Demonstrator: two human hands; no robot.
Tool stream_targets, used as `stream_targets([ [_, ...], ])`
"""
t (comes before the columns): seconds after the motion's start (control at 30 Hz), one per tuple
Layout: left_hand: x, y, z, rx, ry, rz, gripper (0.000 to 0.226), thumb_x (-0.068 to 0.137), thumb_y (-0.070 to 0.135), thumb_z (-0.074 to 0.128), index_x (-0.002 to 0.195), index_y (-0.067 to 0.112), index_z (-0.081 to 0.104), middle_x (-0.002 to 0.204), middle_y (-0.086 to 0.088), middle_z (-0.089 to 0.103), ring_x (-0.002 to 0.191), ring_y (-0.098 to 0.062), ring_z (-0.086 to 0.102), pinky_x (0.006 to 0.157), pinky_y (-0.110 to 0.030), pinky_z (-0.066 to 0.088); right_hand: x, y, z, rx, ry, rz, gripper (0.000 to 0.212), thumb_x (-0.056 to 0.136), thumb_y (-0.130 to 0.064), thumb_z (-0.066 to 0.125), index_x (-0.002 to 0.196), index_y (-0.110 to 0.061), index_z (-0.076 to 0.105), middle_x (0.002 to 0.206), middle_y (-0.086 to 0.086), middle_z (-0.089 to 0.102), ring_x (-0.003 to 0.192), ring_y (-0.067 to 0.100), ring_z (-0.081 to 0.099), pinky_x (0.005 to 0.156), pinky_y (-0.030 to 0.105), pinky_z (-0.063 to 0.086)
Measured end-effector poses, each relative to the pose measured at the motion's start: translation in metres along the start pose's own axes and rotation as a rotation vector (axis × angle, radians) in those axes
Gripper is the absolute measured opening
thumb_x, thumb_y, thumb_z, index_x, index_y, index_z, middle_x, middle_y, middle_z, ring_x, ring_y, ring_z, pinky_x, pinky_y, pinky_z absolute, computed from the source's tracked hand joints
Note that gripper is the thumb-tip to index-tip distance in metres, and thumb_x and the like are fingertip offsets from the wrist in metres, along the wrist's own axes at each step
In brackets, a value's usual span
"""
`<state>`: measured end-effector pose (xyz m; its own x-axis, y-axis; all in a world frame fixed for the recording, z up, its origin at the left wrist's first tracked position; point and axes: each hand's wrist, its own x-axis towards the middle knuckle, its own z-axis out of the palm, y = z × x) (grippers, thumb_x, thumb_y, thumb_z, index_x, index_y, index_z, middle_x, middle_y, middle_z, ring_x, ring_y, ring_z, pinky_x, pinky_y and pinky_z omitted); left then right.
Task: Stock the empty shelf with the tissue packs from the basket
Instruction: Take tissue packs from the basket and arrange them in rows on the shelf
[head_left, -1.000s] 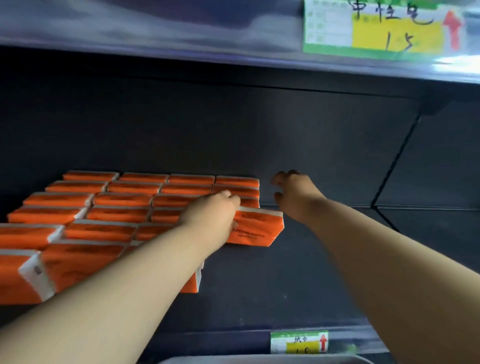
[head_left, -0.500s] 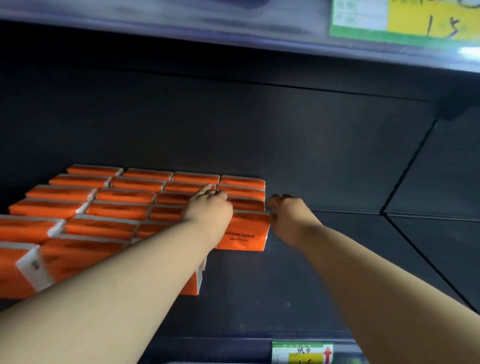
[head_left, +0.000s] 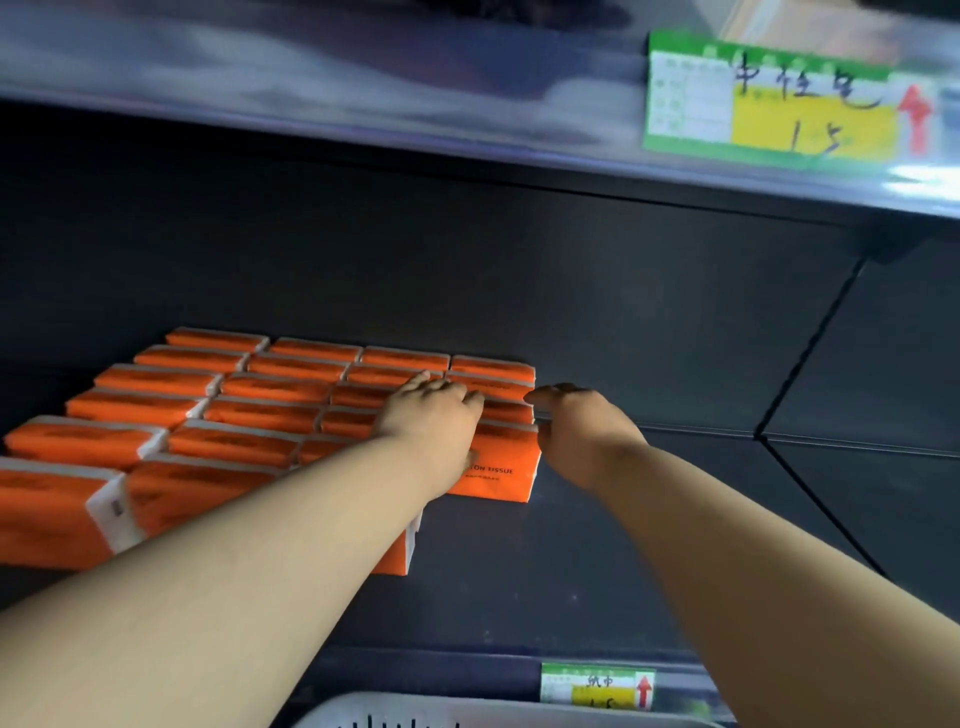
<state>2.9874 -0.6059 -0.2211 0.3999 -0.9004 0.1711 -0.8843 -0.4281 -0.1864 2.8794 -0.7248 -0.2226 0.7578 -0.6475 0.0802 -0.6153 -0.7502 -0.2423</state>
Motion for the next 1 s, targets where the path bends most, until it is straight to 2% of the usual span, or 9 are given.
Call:
stream_targets([
  [0.17,-0.029,0.003,-0.018,0.000,0.006,0.032,0.062,0.089,0.048,0.050,0.141,0.021,0.032,0.145,0.001,0.037,0.136,-0.020,0.032,0.115,-0.033,0.014,-0.027,-0.013,-0.019,-0.058,-0.044,-0.050,0.055,0.089,-0.012,0.042,0.137,-0.038,0.041,0.138,-0.008,0.047,0.116,0.021,0.053,0.084,0.027,0.046],
  [0.37,-0.082,0.012,-0.043,-0.050,0.012,0.044,0.061,0.089,0.047,0.050,0.141,0.022,0.033,0.143,0.001,0.039,0.135,-0.021,0.033,0.112,-0.033,0.020,-0.084,-0.026,-0.042,-0.144,-0.108,-0.053,0.051,0.091,-0.020,0.045,0.137,-0.039,0.040,0.141,-0.011,0.044,0.121,0.019,0.050,0.093,0.031,0.047],
  [0.5,-0.126,0.027,-0.053,-0.142,0.039,0.065,0.055,0.089,0.045,0.050,0.139,0.025,0.037,0.143,0.003,0.040,0.132,-0.020,0.035,0.107,-0.031,0.028,-0.131,-0.030,-0.047,-0.215,-0.176,-0.085,0.047,0.093,-0.035,0.047,0.139,-0.038,0.037,0.145,-0.008,0.038,0.128,0.020,0.044,0.098,0.034,0.044],
  [0.6,-0.150,0.038,-0.054,-0.192,0.027,0.090,0.057,0.089,0.044,0.050,0.141,0.024,0.035,0.145,0.003,0.038,0.134,-0.019,0.032,0.108,-0.030,0.025,-0.159,-0.026,-0.039,-0.264,-0.219,-0.094,0.046,0.091,-0.043,0.048,0.136,-0.036,0.041,0.143,-0.006,0.041,0.127,0.020,0.045,0.098,0.038,0.045],
  [0.7,-0.182,0.049,-0.052,-0.226,0.009,0.110,0.060,0.090,0.043,0.050,0.144,0.023,0.031,0.147,0.002,0.035,0.137,-0.018,0.028,0.110,-0.029,0.022,-0.194,-0.021,-0.028,-0.255,-0.268,-0.077,0.053,0.090,-0.047,0.049,0.140,-0.037,0.036,0.148,-0.008,0.036,0.132,0.017,0.040,0.102,0.036,0.042],
  [1.0,-0.256,0.069,-0.018,-0.308,-0.117,0.108,0.060,0.093,0.037,0.045,0.147,0.023,0.023,0.151,0.004,0.029,0.141,-0.016,0.020,0.115,-0.031,0.010,-0.272,-0.011,0.025,-0.152,-0.406,-0.037,0.059,0.088,-0.049,0.051,0.142,-0.036,0.032,0.150,-0.007,0.032,0.133,0.018,0.040,0.106,0.035,0.038],
])
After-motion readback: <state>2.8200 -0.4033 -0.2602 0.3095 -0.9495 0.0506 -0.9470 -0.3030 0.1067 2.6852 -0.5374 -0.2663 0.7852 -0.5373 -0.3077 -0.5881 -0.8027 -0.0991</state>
